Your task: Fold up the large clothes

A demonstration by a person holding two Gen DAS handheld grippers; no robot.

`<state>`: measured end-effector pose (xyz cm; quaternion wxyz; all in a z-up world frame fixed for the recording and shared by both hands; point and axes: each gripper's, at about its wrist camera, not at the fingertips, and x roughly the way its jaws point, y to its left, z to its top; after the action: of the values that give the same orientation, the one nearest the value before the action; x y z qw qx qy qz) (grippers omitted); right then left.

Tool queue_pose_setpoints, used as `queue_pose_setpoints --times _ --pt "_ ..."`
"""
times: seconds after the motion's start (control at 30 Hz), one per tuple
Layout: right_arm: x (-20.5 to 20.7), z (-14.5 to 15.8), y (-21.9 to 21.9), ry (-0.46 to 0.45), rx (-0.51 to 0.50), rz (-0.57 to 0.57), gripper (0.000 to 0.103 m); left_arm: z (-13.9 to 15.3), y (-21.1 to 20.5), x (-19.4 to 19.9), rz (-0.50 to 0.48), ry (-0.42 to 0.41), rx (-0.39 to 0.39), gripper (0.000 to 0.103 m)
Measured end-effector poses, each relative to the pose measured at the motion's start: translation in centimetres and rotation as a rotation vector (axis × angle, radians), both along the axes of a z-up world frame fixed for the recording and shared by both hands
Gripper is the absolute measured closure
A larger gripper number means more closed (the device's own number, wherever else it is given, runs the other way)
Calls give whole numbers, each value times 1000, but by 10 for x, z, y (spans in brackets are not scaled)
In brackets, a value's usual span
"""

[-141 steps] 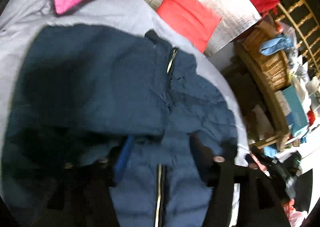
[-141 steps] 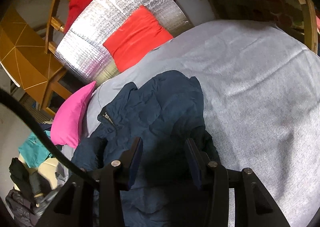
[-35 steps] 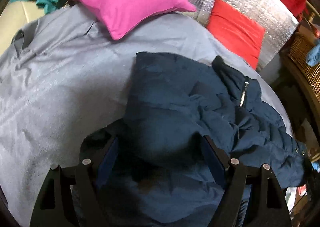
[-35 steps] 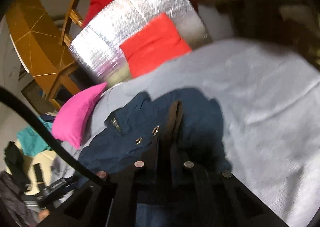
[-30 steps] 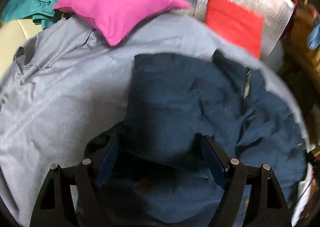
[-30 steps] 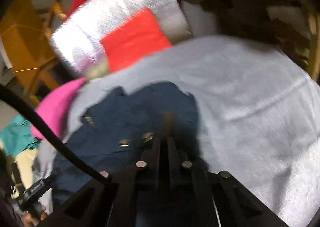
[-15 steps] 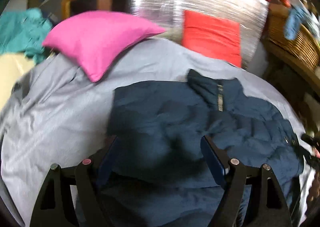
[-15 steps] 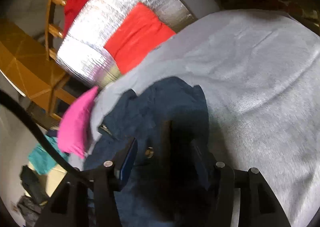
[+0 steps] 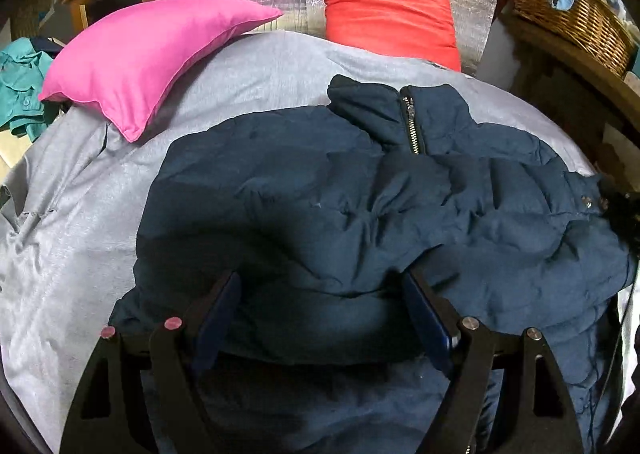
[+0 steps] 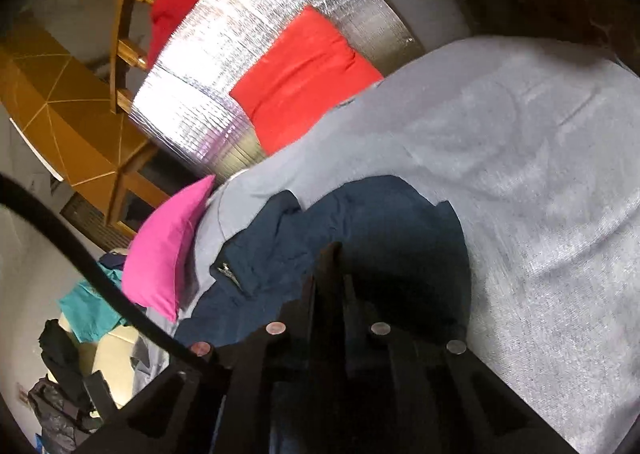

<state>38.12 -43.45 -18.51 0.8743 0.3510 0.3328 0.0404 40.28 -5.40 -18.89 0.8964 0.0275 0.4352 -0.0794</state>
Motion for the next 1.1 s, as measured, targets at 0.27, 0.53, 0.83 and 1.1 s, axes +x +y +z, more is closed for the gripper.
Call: queue_pose_setpoints --times 0.27,0.53,0.83,1.1 --pt "-3 -22 -17 92 148 -7 44 11 8 -3 18 -16 -37 20" --pt "-26 -20 -5 161 144 152 47 18 35 -5 95 -13 -82 20" --pt "-38 -8 32 170 -96 172 86 7 33 -4 80 26 -44 20" --pt "-31 -16 46 229 -274 166 83 -6 31 2 69 70 57 20"
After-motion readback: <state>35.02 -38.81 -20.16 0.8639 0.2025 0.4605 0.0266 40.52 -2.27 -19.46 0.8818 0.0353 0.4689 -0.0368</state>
